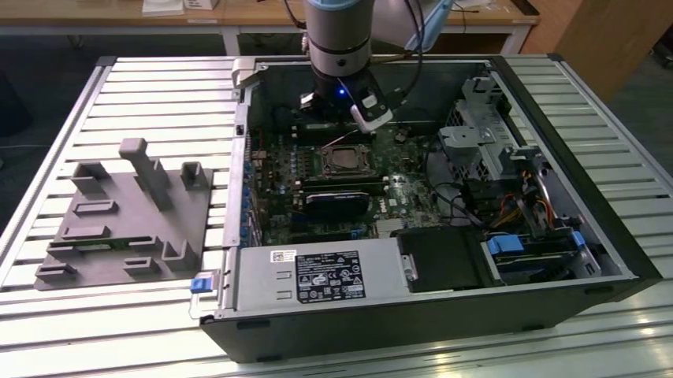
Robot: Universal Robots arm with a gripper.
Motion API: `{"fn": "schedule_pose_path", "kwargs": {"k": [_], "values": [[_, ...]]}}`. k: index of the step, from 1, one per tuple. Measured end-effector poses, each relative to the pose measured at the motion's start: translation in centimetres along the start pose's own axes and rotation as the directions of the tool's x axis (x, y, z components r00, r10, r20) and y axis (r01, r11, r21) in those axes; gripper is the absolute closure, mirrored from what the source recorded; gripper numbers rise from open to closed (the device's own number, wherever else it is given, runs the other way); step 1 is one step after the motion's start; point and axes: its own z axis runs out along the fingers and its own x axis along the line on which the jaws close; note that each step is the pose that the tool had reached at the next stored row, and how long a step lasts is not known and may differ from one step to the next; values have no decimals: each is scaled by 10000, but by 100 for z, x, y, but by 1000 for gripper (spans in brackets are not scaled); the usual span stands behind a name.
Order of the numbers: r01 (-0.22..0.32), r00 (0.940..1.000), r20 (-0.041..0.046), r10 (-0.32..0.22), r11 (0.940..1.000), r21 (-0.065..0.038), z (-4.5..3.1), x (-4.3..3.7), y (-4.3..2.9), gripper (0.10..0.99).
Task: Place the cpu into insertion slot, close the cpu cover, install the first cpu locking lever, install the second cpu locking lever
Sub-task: 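Install the first cpu locking lever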
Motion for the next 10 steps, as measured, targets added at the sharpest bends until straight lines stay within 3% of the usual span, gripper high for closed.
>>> {"fn": "schedule_pose_path", "kwargs": {"k": [2,8,10], "values": [[13,10000,39,-13,10000,-1,7,0,-3,980],[14,10000,43,-14,10000,3,10,1,-3,980],[23,10000,65,-24,10000,59,15,2,-4,980]]}}
